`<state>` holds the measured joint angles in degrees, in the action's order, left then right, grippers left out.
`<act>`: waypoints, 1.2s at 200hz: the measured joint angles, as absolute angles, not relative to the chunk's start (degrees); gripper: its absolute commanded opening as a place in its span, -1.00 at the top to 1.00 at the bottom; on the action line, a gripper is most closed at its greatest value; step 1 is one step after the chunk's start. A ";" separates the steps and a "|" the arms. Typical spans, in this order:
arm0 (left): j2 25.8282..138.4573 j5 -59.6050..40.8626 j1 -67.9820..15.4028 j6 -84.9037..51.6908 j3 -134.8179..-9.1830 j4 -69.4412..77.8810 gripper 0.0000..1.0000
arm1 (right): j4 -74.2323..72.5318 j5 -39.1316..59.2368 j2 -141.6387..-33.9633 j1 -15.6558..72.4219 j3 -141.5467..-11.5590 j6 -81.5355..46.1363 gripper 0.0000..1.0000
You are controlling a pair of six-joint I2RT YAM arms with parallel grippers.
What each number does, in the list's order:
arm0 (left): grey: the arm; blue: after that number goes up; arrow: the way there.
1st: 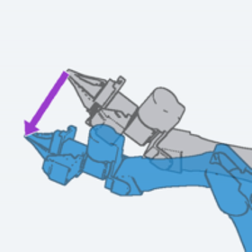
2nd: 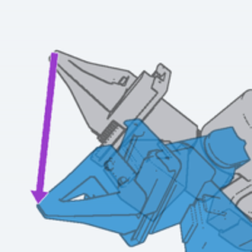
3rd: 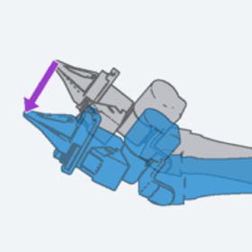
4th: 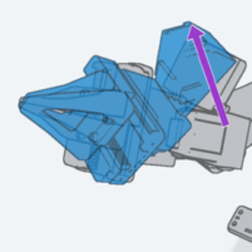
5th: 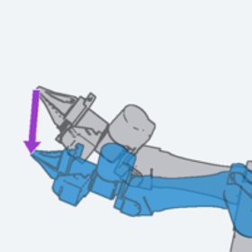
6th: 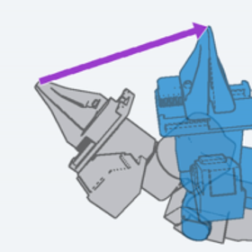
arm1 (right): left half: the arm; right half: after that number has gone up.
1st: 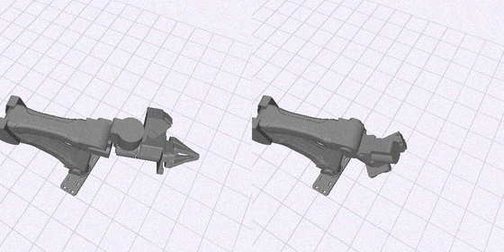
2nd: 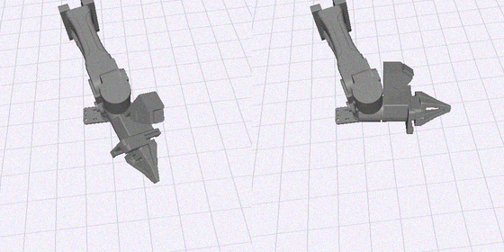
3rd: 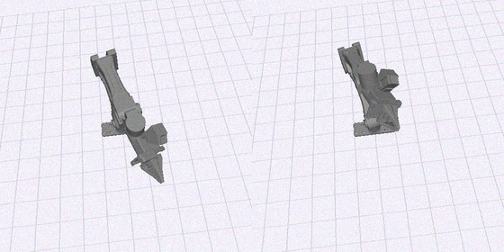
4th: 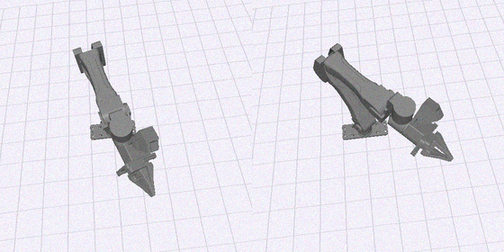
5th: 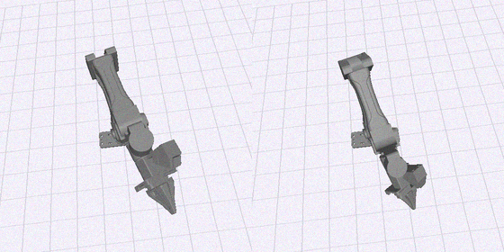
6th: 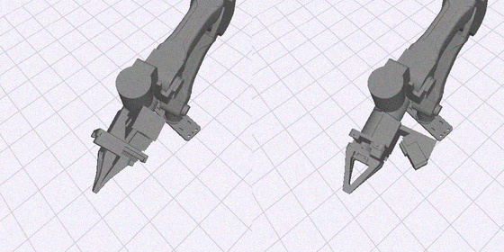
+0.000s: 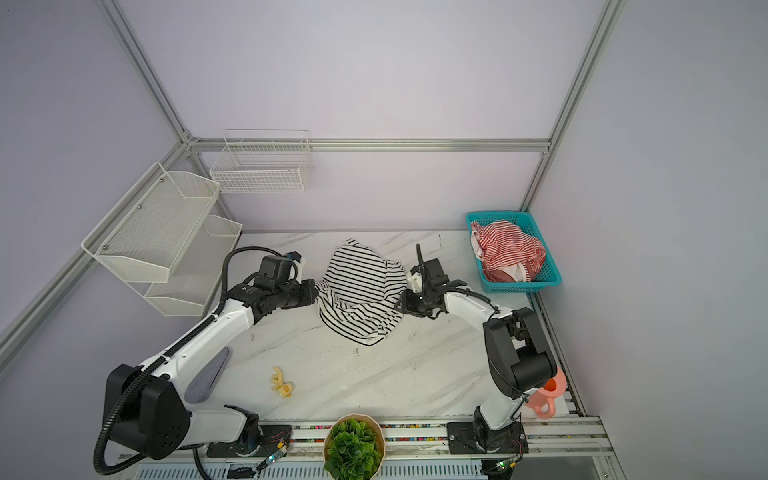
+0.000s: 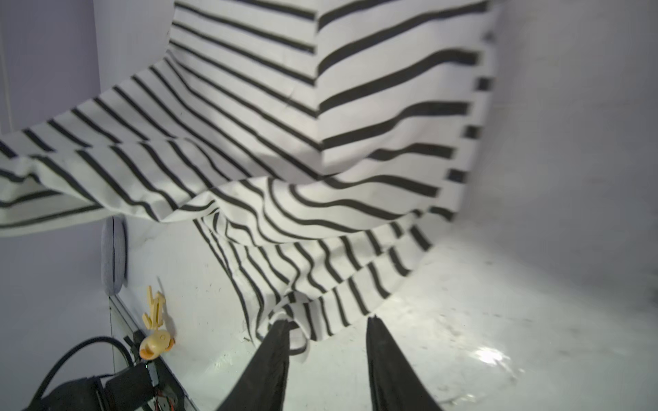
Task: Fold and stack the tank tops
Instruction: 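Regrasp the tank top's near edge with the right gripper while the left holds its corner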
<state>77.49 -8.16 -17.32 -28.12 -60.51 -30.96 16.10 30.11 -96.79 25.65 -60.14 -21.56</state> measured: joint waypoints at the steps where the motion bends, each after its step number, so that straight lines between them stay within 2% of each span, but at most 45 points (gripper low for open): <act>1: 77.49 -8.16 -17.32 -28.12 -60.51 -30.96 1.00 | 15.99 30.11 -96.84 25.87 -60.14 -21.67 0.17; 27: 77.45 -8.34 -17.32 -28.12 -60.51 -30.96 1.00 | 14.39 29.63 -99.94 30.98 -60.14 -24.01 0.16; 105: 75.81 -8.78 -17.32 -28.12 -60.07 -30.94 1.00 | 14.52 26.00 -102.21 33.30 -59.88 -27.51 0.18; 240: 75.37 -9.37 -17.32 -28.12 -59.11 -30.96 1.00 | 14.20 24.82 -92.20 36.71 -51.09 -34.50 0.19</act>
